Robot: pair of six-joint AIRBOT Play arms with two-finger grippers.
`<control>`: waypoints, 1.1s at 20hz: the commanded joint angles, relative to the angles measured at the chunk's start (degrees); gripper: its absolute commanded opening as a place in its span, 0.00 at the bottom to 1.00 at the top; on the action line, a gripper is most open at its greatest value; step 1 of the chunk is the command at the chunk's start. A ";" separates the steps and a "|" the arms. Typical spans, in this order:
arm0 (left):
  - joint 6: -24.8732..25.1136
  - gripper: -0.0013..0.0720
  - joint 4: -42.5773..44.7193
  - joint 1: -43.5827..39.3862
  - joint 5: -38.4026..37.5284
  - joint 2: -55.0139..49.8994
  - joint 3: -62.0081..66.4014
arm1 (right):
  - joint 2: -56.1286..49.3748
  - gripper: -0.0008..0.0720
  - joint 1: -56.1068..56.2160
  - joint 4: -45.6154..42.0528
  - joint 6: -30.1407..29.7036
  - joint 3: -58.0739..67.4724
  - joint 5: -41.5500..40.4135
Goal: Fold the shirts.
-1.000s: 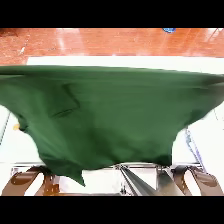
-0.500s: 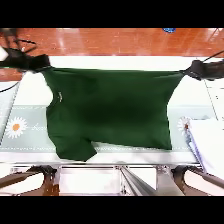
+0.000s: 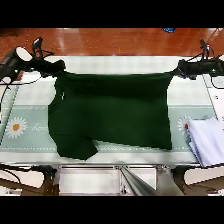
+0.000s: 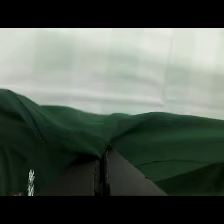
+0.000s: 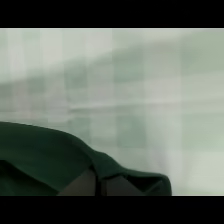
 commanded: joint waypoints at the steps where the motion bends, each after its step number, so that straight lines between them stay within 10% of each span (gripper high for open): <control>1: 3.82 0.05 -0.83 3.15 -16.22 0.26 3.41 | -0.13 0.04 -2.29 -0.90 -0.94 1.16 11.19; 8: 6.08 0.06 0.22 3.76 -21.53 -1.05 -9.51 | -0.20 0.04 1.84 -7.45 -0.87 -11.15 10.23; 9: 5.60 0.18 0.26 3.76 -21.99 -1.53 -9.70 | -0.20 0.06 2.40 -7.54 -0.09 -12.26 8.46; 10: 5.49 0.59 0.28 3.82 -24.13 -1.68 -9.68 | -0.20 0.27 2.73 -8.13 1.97 -12.48 7.87; 11: 5.90 0.71 1.40 3.87 -26.99 -1.66 -9.44 | -0.09 0.59 2.73 -8.90 3.19 -12.46 8.28; 16: 6.05 0.71 4.79 6.73 -33.35 4.09 -8.31 | 5.07 0.58 -2.75 -13.86 3.48 -10.47 18.12; 22: 6.19 0.71 1.33 19.76 -31.23 19.58 -27.10 | 25.57 0.58 -12.79 -12.48 1.88 -30.58 5.66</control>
